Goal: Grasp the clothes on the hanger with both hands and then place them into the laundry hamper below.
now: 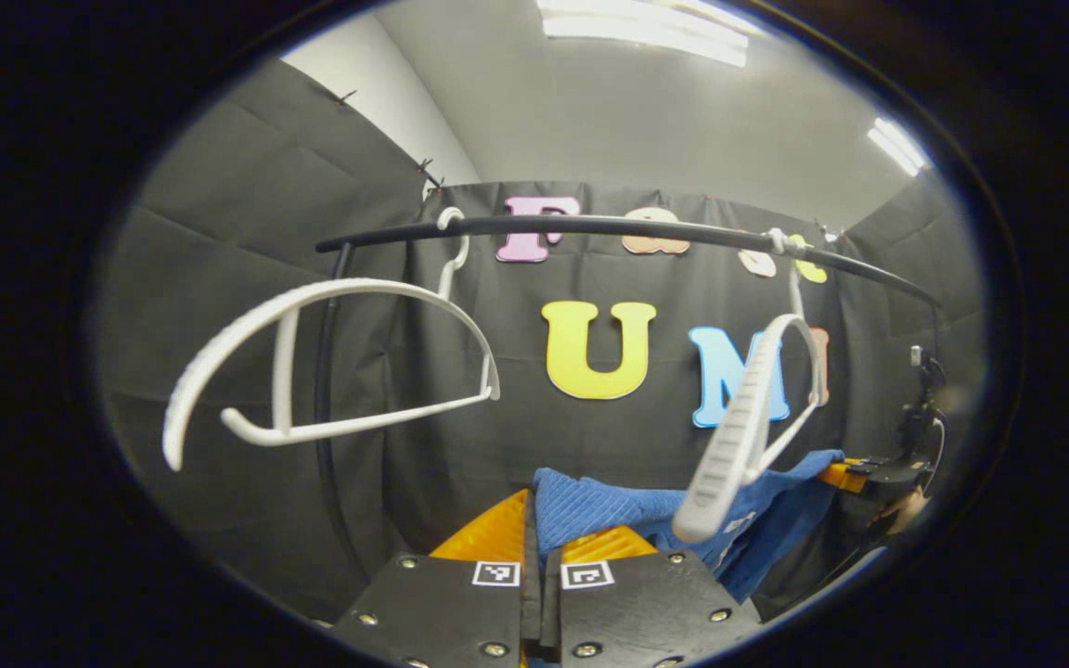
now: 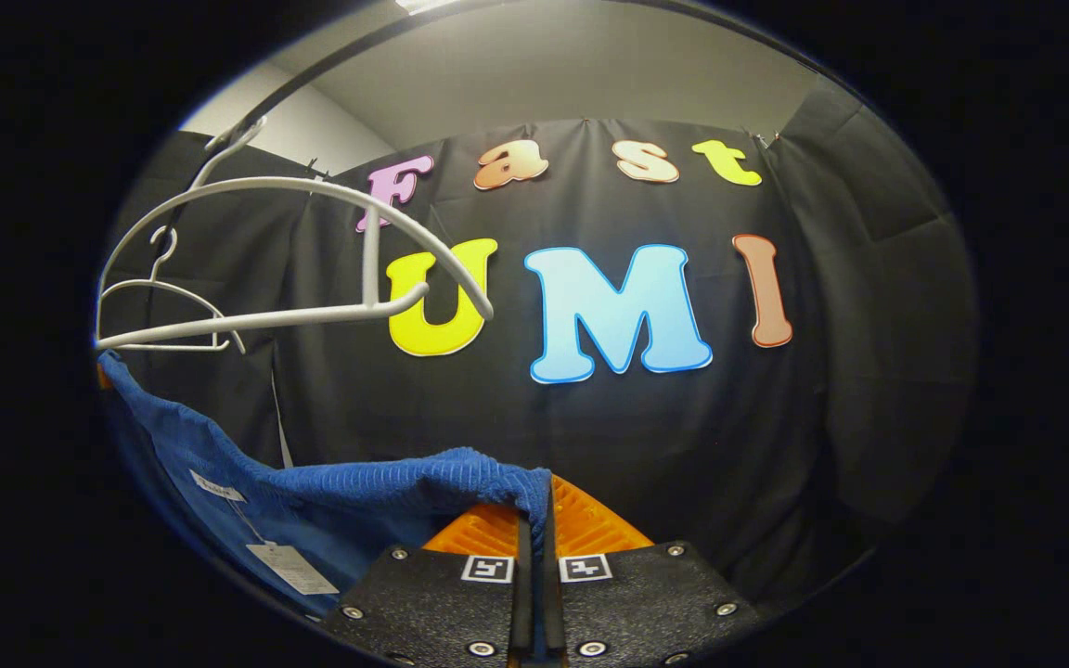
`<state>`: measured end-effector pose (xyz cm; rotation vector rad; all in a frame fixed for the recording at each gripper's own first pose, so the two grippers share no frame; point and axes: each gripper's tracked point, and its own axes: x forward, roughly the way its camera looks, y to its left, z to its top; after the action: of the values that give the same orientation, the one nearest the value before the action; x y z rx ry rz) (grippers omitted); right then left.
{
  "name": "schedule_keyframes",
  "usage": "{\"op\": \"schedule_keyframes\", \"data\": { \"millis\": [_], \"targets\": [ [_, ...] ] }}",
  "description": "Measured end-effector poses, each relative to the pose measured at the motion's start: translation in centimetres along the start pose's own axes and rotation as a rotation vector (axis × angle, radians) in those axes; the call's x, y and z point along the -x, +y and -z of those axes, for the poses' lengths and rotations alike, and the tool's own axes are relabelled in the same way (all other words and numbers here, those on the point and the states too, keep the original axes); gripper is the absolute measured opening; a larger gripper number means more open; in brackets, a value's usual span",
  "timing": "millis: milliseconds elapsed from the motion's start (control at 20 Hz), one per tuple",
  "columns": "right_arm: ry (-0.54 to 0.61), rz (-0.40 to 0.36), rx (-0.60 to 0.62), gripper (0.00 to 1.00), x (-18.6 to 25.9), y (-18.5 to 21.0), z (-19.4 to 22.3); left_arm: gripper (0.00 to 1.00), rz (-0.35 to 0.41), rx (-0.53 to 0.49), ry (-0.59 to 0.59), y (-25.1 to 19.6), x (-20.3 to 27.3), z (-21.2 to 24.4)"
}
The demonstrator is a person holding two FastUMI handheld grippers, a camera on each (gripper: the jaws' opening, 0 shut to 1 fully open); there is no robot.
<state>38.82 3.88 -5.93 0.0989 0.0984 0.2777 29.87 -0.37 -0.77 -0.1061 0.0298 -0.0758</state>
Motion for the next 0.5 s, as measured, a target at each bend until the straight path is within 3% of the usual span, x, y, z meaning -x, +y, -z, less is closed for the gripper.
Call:
{"op": "schedule_keyframes", "data": {
  "millis": [500],
  "targets": [
    [0.001, -0.048, -0.076, 0.04, 14.0, 5.7, -2.6, 0.01, 0.098, 0.100, -0.061, -1.7, 11.8, -4.0]
  ]
}}
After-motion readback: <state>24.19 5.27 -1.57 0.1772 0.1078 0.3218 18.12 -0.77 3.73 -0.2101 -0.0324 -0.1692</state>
